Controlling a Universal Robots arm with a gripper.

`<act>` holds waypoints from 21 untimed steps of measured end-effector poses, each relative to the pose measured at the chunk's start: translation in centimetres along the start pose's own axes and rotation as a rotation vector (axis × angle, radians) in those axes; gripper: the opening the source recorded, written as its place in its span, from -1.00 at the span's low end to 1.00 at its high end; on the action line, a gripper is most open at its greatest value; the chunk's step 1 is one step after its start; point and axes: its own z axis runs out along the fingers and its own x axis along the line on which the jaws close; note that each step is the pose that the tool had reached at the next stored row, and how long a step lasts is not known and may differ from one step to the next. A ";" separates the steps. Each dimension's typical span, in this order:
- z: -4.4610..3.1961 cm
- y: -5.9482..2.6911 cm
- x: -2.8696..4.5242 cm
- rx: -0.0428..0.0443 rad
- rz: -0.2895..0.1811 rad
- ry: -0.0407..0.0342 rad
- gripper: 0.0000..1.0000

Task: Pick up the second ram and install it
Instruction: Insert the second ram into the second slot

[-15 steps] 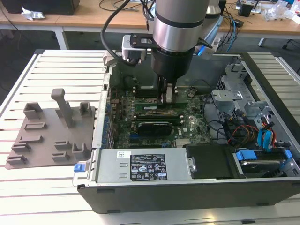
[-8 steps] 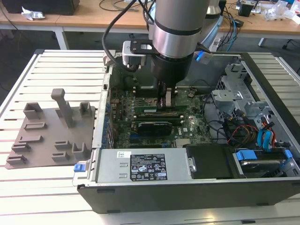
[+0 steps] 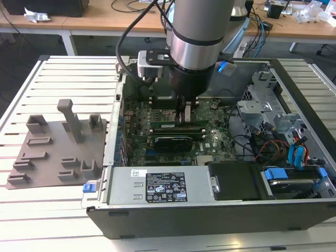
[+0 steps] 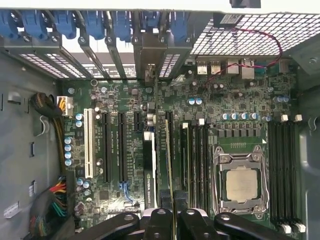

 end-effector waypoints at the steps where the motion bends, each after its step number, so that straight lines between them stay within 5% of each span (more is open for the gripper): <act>1: 0.06 0.00 -0.03 0.0000 0.000 0.0000 -0.73; 11: 1.38 -0.01 -0.40 0.0000 0.000 0.0000 -0.73; 21: 2.69 0.01 -2.78 0.0001 0.001 0.0000 -0.73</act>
